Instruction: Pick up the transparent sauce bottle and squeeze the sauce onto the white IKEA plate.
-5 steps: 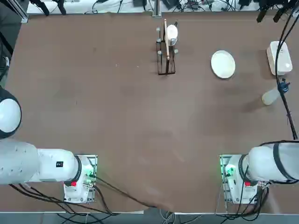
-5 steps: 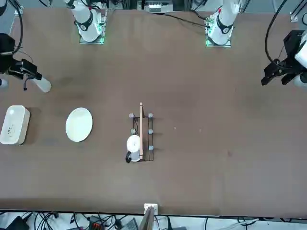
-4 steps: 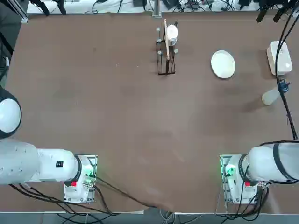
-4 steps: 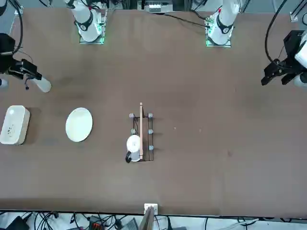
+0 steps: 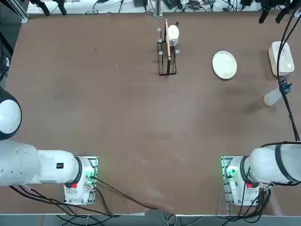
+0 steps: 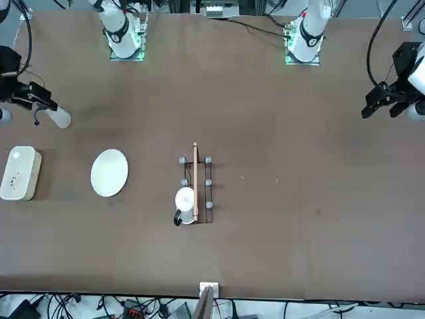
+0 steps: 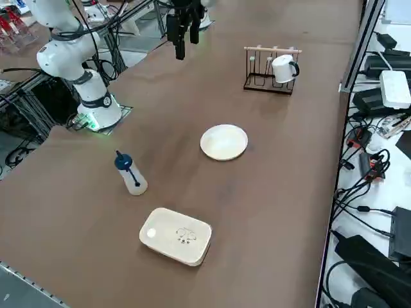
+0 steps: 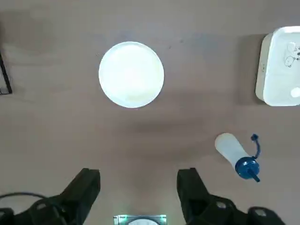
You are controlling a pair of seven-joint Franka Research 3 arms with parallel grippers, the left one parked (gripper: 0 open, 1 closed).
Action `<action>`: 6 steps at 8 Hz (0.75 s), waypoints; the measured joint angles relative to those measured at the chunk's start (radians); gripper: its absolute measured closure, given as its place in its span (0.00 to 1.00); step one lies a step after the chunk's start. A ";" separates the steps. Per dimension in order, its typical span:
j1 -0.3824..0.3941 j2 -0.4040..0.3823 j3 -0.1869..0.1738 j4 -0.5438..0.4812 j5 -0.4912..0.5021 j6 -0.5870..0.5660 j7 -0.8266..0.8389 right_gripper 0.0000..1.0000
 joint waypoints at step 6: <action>-0.016 0.023 -0.011 -0.016 -0.055 -0.133 0.414 0.00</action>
